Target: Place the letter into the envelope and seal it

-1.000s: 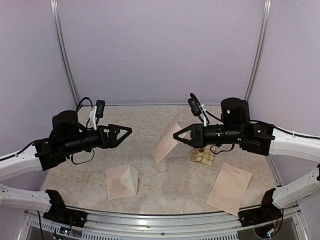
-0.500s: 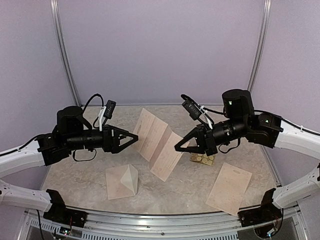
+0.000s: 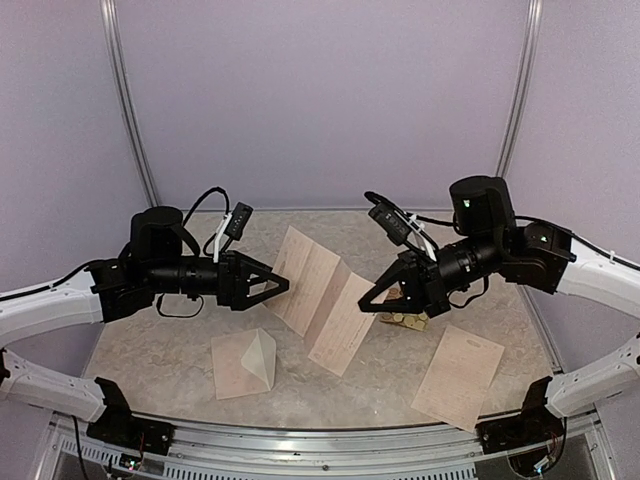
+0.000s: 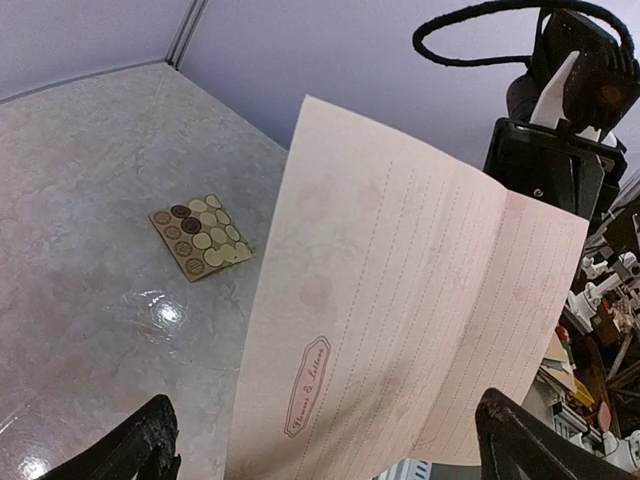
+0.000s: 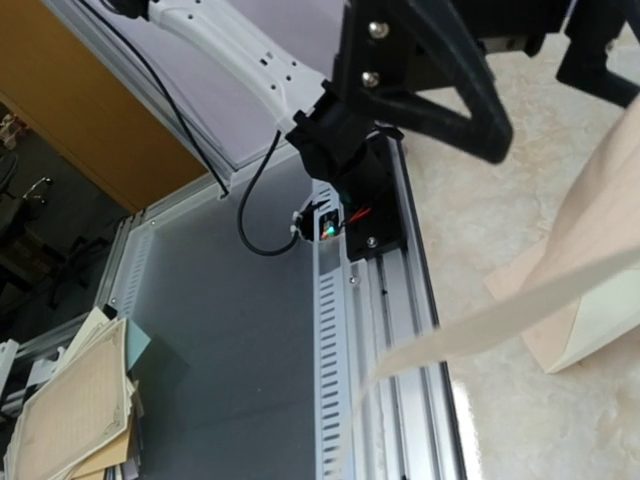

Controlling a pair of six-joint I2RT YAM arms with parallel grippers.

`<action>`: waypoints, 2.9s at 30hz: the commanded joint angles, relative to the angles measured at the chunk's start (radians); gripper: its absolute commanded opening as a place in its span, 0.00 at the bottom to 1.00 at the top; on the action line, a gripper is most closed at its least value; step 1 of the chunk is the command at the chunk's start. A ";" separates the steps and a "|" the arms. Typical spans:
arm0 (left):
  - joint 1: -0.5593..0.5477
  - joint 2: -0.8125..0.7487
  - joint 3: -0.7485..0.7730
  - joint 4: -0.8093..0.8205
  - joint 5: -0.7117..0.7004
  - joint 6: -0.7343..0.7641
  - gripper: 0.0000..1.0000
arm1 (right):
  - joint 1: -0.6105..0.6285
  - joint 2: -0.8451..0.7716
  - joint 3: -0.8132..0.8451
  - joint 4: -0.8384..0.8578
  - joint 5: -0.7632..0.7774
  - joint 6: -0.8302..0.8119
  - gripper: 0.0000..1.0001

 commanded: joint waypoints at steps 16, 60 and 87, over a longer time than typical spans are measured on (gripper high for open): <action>-0.007 -0.001 -0.014 0.129 0.164 -0.038 0.19 | 0.005 -0.033 0.036 -0.060 0.096 -0.022 0.00; -0.076 -0.028 0.023 0.262 0.202 -0.077 0.00 | -0.062 0.030 -0.207 0.578 0.019 0.208 0.93; -0.114 0.028 0.054 0.198 0.206 -0.043 0.00 | -0.024 0.115 -0.105 0.652 -0.061 0.197 0.15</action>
